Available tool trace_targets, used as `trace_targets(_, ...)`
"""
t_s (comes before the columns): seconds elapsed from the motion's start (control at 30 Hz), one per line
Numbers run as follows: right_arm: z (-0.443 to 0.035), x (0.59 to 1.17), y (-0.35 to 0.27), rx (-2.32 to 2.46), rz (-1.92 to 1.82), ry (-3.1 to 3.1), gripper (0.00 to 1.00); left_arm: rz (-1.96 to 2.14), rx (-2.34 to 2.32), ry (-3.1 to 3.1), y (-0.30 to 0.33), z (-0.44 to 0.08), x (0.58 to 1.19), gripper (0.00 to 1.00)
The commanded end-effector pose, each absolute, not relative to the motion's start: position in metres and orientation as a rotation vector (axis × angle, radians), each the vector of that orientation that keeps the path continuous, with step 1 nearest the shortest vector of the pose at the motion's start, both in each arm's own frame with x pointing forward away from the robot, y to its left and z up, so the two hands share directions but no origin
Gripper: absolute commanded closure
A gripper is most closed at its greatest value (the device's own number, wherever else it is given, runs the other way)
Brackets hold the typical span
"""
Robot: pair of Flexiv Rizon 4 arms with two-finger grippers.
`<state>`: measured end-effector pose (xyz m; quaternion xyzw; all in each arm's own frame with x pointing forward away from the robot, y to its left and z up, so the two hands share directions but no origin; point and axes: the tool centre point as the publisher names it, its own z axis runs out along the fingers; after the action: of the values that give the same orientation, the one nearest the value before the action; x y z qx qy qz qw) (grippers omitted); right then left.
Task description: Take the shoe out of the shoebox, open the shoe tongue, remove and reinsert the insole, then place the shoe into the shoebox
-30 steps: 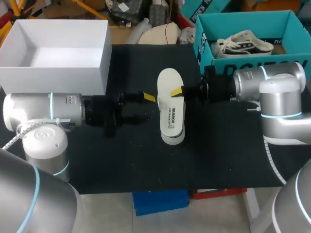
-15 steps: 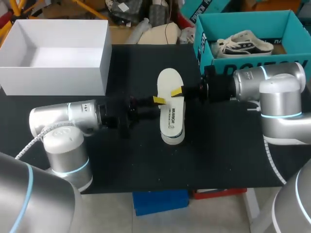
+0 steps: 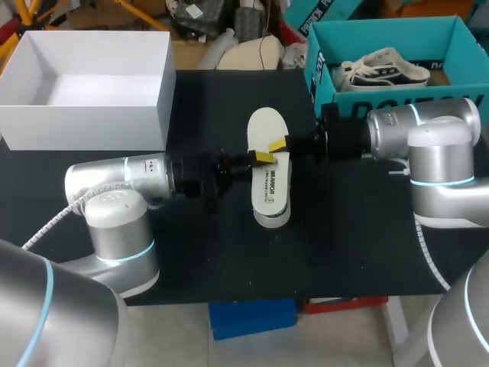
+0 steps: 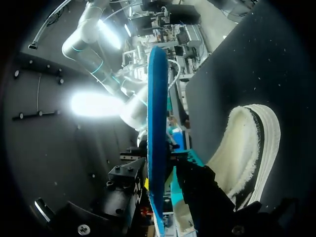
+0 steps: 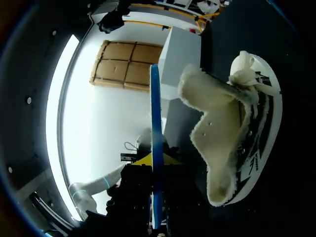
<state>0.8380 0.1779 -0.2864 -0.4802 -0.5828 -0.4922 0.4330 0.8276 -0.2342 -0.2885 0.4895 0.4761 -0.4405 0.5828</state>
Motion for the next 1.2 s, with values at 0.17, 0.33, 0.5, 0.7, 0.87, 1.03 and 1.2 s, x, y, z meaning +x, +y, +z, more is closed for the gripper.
trace_targets(0.17, -0.287, 0.838, 0.178, -1.198, -1.226, -1.452, 1.0, -0.991, 1.176, 1.108, -0.242, -0.288, 0.829, 1.0)
trace_targets(0.33, -0.281, 0.837, 0.173, -1.173, -1.293, -1.405, 0.0, -0.972, 1.212, 1.142, -0.242, -0.29, 0.827, 1.0)
trace_targets(0.5, -0.281, 0.828, 0.148, -1.249, -1.309, -1.429, 0.0, -0.931, 1.3, 1.238, -0.237, -0.29, 0.818, 1.0)
trace_targets(0.7, -0.278, 0.803, 0.117, -1.355, -1.312, -1.462, 0.0, -0.946, 1.391, 1.393, -0.224, -0.295, 0.796, 1.0)
trace_targets(0.87, -0.273, 0.777, 0.098, -1.515, -1.183, -1.607, 0.0, -1.029, 1.415, 1.514, -0.212, -0.297, 0.779, 1.0)
trace_targets(1.03, -0.268, 0.77, 0.096, -1.53, -1.188, -1.632, 0.0, -1.047, 1.469, 1.523, -0.206, -0.296, 0.767, 1.0)
trace_targets(1.2, -0.268, 0.77, 0.096, -1.53, -1.188, -1.632, 0.0, -1.047, 1.469, 1.523, -0.206, -0.296, 0.767, 1.0)
